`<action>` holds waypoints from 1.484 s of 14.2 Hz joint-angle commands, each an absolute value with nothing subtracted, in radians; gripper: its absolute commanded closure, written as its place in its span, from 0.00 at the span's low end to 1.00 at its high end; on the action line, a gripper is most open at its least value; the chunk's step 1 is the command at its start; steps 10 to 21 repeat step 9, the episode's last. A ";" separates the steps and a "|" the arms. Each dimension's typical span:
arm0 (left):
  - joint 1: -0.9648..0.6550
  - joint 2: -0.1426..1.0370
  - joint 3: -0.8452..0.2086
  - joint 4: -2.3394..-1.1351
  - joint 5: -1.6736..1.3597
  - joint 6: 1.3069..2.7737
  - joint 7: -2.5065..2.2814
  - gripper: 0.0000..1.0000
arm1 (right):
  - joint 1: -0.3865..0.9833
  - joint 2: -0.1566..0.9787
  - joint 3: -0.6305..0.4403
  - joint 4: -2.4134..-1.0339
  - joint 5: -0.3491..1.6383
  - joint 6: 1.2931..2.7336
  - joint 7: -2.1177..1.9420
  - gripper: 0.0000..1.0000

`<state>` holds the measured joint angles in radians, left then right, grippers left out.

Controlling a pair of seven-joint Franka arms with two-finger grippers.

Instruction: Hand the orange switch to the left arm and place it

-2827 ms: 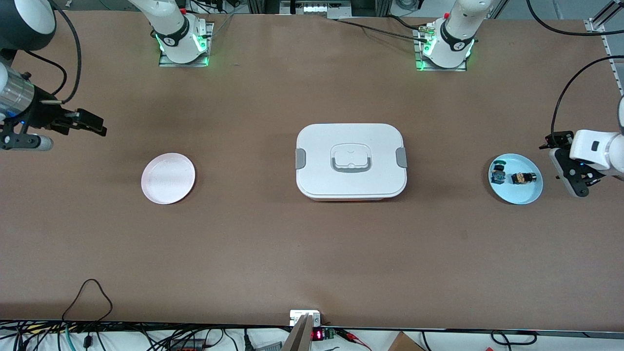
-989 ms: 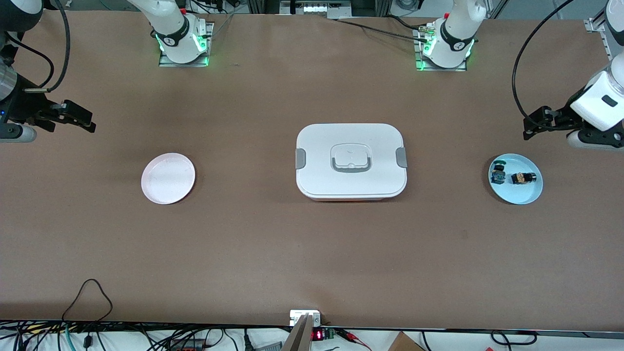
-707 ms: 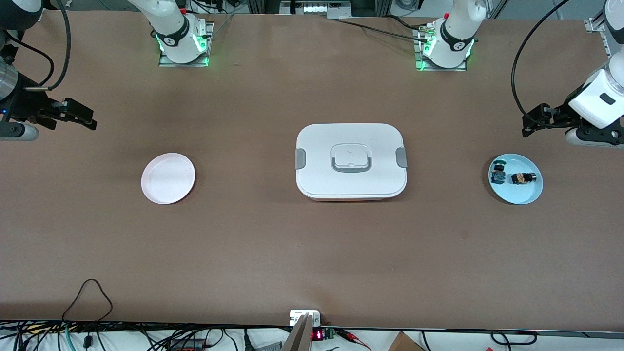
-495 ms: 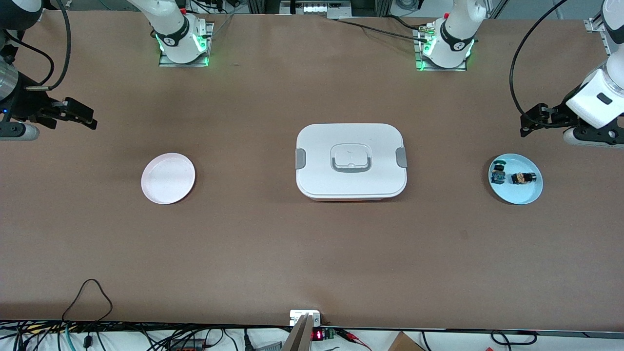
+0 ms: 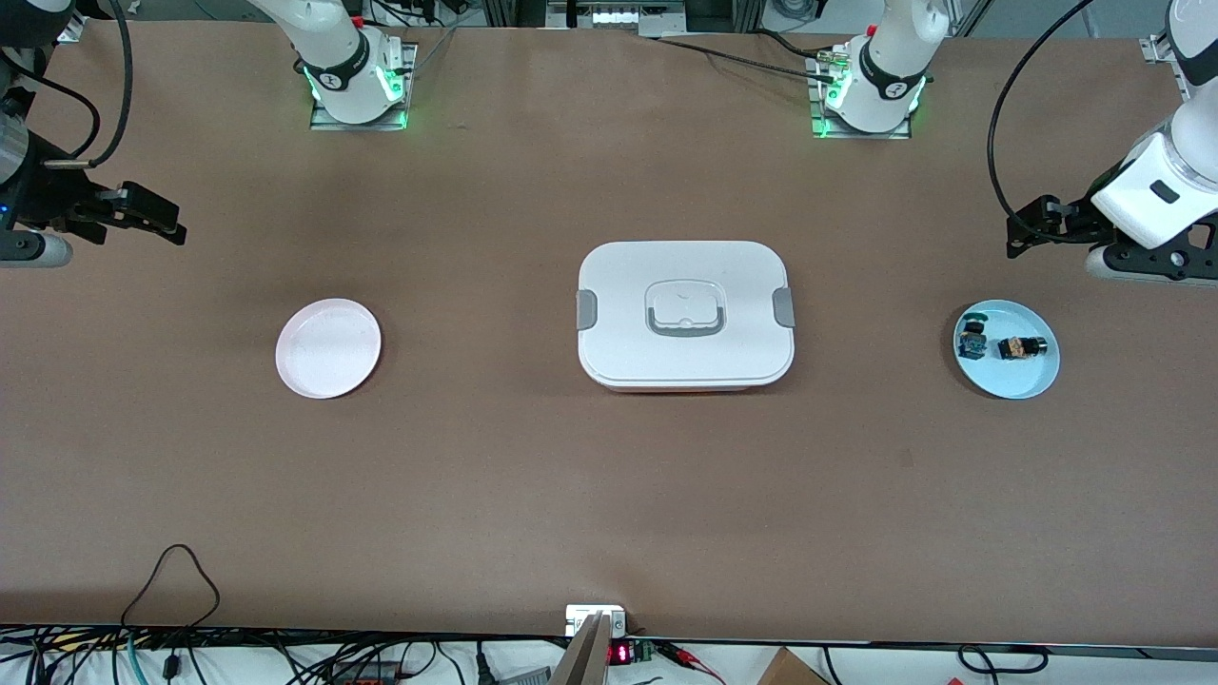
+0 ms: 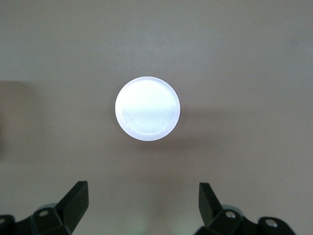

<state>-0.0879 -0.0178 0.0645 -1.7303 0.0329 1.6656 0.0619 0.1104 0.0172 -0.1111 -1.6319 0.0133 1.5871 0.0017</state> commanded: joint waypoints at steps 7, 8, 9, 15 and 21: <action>-0.098 -0.014 0.074 -1.704 0.018 1.635 0.052 0.00 | 0.115 0.015 -0.109 -1.615 0.002 1.566 -0.006 0.00; -0.098 -0.012 0.074 -1.701 0.018 1.635 0.051 0.00 | 0.115 0.015 -0.109 -1.615 0.002 1.566 -0.006 0.00; -0.098 -0.012 0.074 -1.701 0.018 1.634 0.051 0.00 | 0.115 0.015 -0.109 -1.614 0.002 1.566 -0.006 0.00; -0.098 -0.012 0.074 -1.701 0.018 1.634 0.051 0.00 | 0.115 0.015 -0.109 -1.614 0.002 1.566 -0.006 0.00; -0.098 -0.012 0.074 -1.701 0.018 1.634 0.051 0.00 | 0.115 0.015 -0.109 -1.614 0.002 1.566 -0.006 0.00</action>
